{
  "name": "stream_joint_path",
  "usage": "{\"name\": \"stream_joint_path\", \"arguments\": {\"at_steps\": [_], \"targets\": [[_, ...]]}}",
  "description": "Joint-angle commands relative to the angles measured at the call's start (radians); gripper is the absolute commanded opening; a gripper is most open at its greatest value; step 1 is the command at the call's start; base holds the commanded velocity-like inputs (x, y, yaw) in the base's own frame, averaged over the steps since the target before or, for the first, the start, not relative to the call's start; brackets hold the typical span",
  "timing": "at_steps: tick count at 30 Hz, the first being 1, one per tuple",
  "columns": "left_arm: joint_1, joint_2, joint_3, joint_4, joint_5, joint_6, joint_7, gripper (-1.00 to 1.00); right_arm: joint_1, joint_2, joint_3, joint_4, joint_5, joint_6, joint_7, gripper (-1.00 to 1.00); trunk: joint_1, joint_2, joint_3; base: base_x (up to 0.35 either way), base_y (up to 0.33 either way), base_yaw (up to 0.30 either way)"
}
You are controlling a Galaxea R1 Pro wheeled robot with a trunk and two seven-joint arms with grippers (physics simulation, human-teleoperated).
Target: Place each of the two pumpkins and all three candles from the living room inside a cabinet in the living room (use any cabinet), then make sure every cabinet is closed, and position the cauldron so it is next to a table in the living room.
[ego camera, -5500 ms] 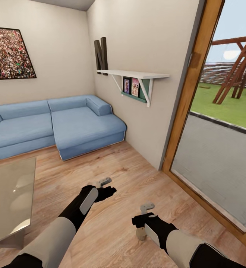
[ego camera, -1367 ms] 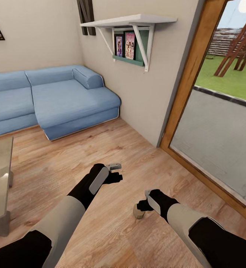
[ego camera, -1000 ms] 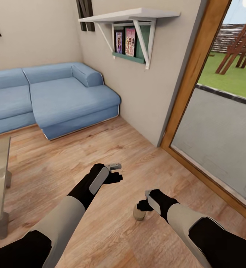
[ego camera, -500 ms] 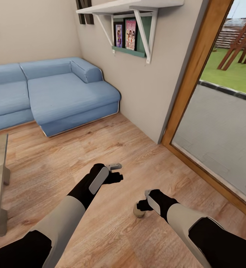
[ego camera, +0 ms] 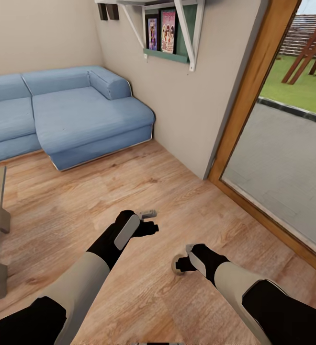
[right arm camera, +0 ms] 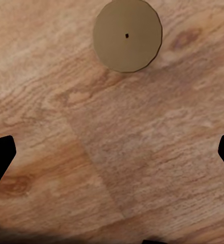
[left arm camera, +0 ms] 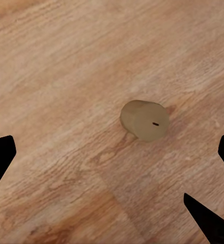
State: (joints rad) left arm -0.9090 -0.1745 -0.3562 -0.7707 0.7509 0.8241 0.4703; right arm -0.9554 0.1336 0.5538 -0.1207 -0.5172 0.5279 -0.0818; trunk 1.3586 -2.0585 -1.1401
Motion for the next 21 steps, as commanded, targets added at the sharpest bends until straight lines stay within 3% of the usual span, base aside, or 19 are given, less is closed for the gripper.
{"name": "stream_joint_path", "arguments": {"at_steps": [1,9,12,18,19,21], "targets": [[0.0,0.0,-0.001,-0.001,0.01,0.001,0.01,1.0,0.0,0.0,0.006,-0.002,-0.011,0.005,-0.007,1.0,0.0,0.0,-0.002,0.0,0.0,0.0],[-0.001,0.0,-0.001,-0.001,0.01,0.001,0.01,1.0,0.0,0.0,0.008,-0.002,-0.008,-0.014,-0.007,1.0,0.0,0.0,-0.016,0.0,0.0,0.0],[-0.001,0.0,-0.001,-0.001,0.01,0.001,0.01,1.0,0.001,0.001,0.009,0.001,-0.005,-0.076,-0.007,1.0,0.0,0.0,-0.02,0.0,0.0,0.0],[-0.001,0.0,-0.001,-0.001,0.011,-0.036,0.01,1.0,0.003,0.001,0.01,0.002,-0.004,-0.133,-0.003,1.0,0.0,0.0,-0.03,0.0,0.0,0.0],[0.0,0.0,-0.002,0.0,0.011,-0.053,0.01,1.0,0.004,0.001,0.011,0.003,-0.005,-0.189,0.001,1.0,0.0,0.0,-0.032,0.0,0.0,0.0],[-0.001,0.0,-0.002,0.0,0.011,-0.056,0.01,1.0,0.005,0.001,0.011,0.003,-0.004,-0.223,0.001,1.0,0.0,0.0,-0.035,0.0,0.0,0.0]]}}
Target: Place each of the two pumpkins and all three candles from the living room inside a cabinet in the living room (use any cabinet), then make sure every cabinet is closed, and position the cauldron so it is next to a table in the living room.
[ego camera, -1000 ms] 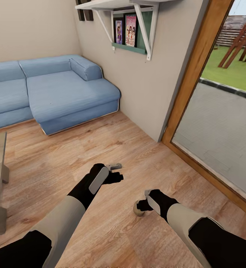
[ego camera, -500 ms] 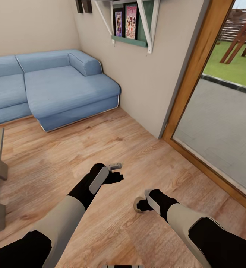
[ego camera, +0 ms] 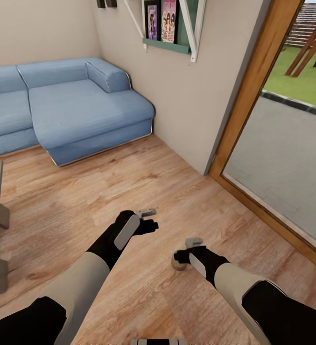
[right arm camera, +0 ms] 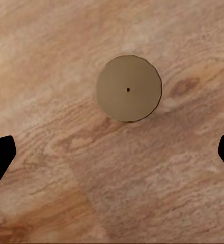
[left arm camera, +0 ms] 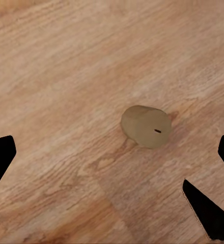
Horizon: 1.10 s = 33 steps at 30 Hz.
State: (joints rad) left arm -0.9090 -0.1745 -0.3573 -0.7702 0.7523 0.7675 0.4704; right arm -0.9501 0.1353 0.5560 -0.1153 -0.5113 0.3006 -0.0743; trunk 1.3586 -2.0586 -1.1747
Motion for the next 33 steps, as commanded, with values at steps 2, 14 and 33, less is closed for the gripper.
{"name": "stream_joint_path", "arguments": {"at_steps": [2,14,33], "targets": [[-0.001,0.0,-0.001,-0.001,0.01,-0.001,0.01,1.0,0.001,0.0,0.008,-0.002,-0.01,-0.034,-0.005,1.0,0.0,0.0,-0.004,0.0,0.0,0.0],[-0.001,0.0,-0.002,0.0,0.01,-0.002,0.01,1.0,0.004,0.0,0.009,-0.003,-0.01,-0.057,-0.002,1.0,0.0,0.0,-0.024,0.0,0.0,0.0],[0.0,0.0,-0.002,0.0,0.01,-0.003,-0.004,1.0,0.004,0.0,0.01,-0.003,-0.01,-0.058,-0.003,1.0,0.0,0.0,-0.055,0.0,0.0,0.0]]}}
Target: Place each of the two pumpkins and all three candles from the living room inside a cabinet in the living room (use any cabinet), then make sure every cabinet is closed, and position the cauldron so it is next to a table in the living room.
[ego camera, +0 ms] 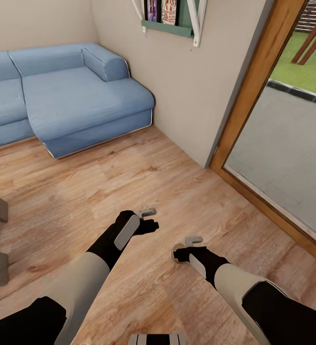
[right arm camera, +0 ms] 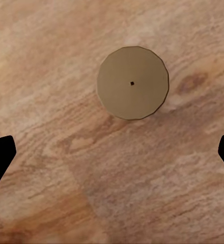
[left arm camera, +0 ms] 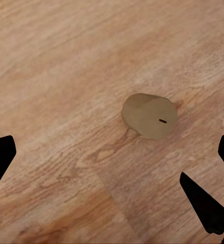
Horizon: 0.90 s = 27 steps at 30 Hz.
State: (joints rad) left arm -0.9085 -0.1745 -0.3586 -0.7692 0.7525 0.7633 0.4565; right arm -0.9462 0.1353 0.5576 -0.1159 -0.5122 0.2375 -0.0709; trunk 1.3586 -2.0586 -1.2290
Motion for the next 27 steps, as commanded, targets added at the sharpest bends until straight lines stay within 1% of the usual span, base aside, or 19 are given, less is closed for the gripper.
{"name": "stream_joint_path", "arguments": {"at_steps": [1,17,27], "targets": [[-0.001,0.0,-0.001,-0.001,0.01,0.001,0.008,1.0,0.0,0.0,0.008,-0.002,-0.009,0.006,-0.006,1.0,0.0,0.0,-0.002,0.0,0.0,0.0],[-0.001,0.0,-0.002,-0.001,0.01,0.001,0.002,1.0,0.0,0.0,0.008,-0.002,-0.009,0.006,-0.007,1.0,0.0,0.0,-0.029,0.0,0.0,0.0],[-0.001,0.0,-0.001,-0.001,0.009,0.001,0.002,1.0,0.0,0.0,0.008,-0.004,-0.009,0.007,-0.009,1.0,0.0,0.0,-0.033,0.0,0.0,0.0]]}}
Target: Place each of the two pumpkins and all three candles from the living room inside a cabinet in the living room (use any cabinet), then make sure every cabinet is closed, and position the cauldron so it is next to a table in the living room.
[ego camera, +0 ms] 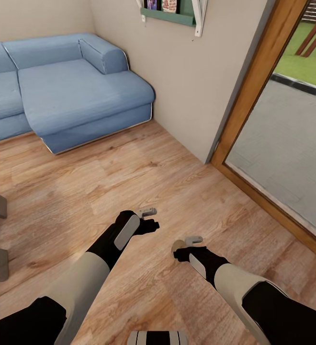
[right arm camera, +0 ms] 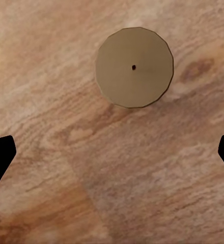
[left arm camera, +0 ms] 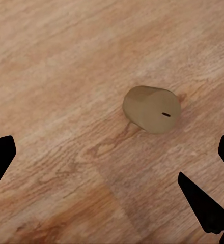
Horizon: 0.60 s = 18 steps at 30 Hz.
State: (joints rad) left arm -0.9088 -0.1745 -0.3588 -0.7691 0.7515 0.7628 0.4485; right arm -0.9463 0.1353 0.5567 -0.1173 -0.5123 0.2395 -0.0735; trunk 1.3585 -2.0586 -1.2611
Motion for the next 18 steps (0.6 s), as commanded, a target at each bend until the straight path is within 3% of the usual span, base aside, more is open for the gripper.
{"name": "stream_joint_path", "arguments": {"at_steps": [1,10,18], "targets": [[-0.001,0.0,-0.001,-0.001,0.01,0.001,0.01,1.0,0.0,0.0,0.008,-0.002,-0.009,0.005,-0.006,1.0,0.0,0.0,-0.001,0.0,0.0,0.0],[-0.001,0.0,-0.002,0.001,0.009,0.001,0.01,1.0,0.0,-0.002,0.008,-0.002,-0.011,0.006,-0.006,1.0,0.0,0.0,-0.001,0.025,0.0,0.0],[-0.001,0.0,-0.001,0.002,0.009,-0.001,0.01,1.0,0.0,-0.002,0.008,-0.002,-0.01,0.006,-0.006,1.0,0.0,0.0,-0.001,0.279,0.0,0.0]]}}
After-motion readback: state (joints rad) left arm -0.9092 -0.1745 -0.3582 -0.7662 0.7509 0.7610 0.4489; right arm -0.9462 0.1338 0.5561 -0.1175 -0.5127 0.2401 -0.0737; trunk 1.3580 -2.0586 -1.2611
